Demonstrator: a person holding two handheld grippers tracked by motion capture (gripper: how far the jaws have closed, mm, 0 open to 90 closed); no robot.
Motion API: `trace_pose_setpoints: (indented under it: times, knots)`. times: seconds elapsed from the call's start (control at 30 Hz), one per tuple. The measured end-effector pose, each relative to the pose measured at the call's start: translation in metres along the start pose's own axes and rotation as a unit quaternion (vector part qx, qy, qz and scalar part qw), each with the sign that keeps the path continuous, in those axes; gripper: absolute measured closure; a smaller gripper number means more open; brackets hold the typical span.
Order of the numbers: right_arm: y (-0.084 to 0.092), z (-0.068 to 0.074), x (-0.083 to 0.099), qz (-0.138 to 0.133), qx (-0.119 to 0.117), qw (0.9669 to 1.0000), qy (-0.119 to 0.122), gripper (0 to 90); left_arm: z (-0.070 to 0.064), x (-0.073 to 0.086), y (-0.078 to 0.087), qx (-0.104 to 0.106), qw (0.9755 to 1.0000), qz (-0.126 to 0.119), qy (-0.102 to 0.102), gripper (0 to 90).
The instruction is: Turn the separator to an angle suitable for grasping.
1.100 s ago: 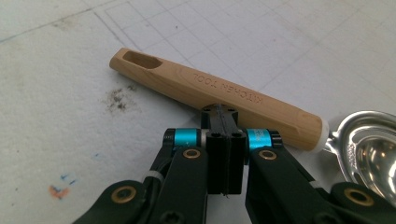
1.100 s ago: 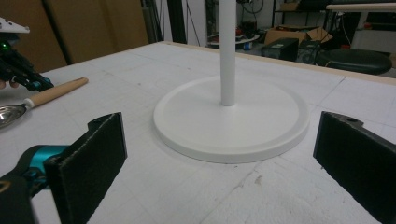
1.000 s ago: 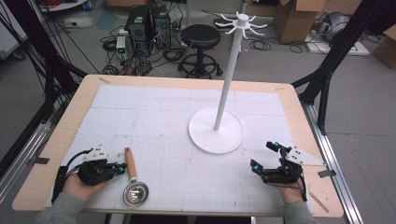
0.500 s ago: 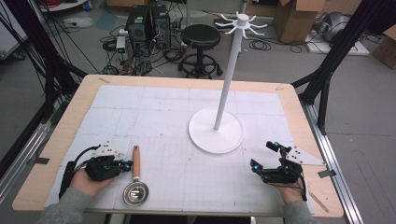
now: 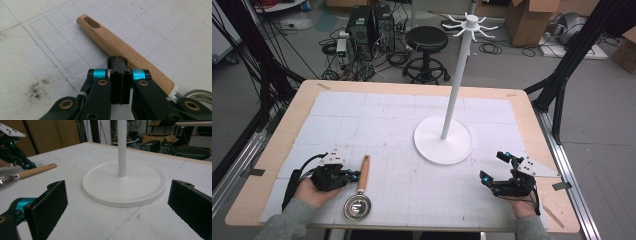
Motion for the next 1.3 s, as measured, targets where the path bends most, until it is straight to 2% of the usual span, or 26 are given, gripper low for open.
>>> trace_pose_setpoints:
  times: [0.77, 1.1, 1.3]
  knots:
    - [0.0, 0.0, 0.001, 0.003, -0.004, 1.0, -0.003, 1.7, -0.017, -0.017, -0.021, 0.017, 0.9996, 0.021, -0.007, 90.0]
    - [0.0, 0.0, 0.0, -0.001, -0.005, 1.0, -0.002, 1.7, -0.033, -0.027, -0.035, 0.026, 0.9984, 0.04, -0.032, 90.0]
    - [0.0, 0.0, 0.0, -0.001, -0.005, 1.0, -0.003, 1.7, -0.039, -0.03, -0.04, 0.033, 0.998, 0.044, -0.032, 90.0]
Point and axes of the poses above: each handheld gripper's, and its own axes: y roughly backward along the jaws, x roughly out of its underside, z roughly to its left, the point moved 9 cm from there along -y, roughly forward along the jaws, and after that the axes turned 3 degrees about x, right-handed, at the moved point
